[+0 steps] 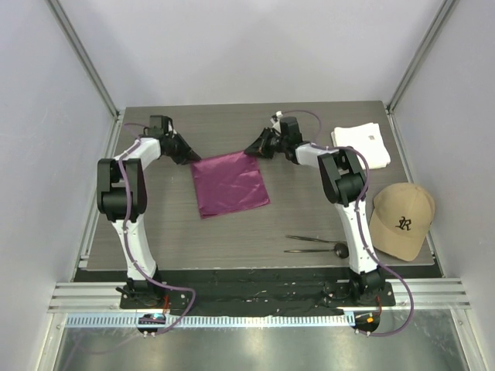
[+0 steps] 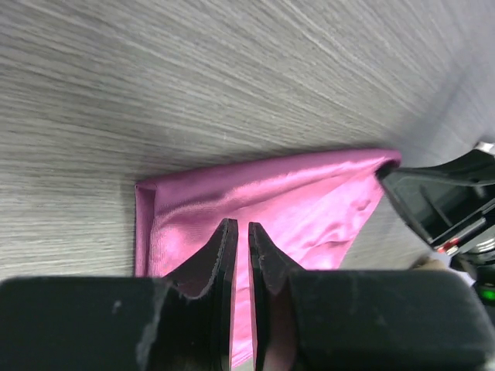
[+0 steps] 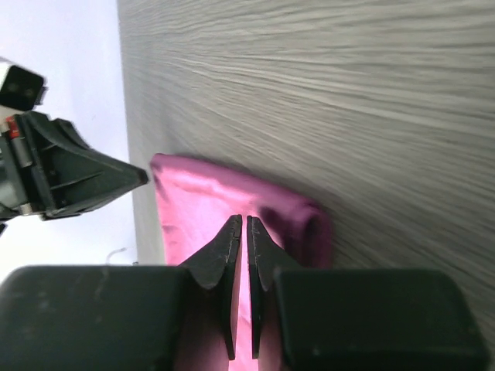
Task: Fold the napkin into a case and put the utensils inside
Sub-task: Smooth out the square-folded napkin at the center of the board.
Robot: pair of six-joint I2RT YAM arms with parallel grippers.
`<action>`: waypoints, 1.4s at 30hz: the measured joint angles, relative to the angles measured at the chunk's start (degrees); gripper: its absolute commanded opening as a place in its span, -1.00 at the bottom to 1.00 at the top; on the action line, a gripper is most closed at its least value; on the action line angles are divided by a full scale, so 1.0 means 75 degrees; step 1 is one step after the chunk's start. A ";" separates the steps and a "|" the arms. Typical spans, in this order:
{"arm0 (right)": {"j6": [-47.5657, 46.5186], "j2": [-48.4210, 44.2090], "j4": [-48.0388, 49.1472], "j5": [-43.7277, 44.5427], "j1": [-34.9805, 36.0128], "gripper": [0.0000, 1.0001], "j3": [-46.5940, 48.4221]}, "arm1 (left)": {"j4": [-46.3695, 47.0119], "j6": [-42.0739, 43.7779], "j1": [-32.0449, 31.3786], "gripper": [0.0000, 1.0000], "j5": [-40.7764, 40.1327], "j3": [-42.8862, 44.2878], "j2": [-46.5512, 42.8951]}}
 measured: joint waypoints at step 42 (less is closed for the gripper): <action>-0.0367 -0.2844 -0.0143 -0.0111 0.0968 -0.74 -0.2396 | 0.0082 0.0501 -0.0667 -0.77 0.0201 -0.3573 -0.2632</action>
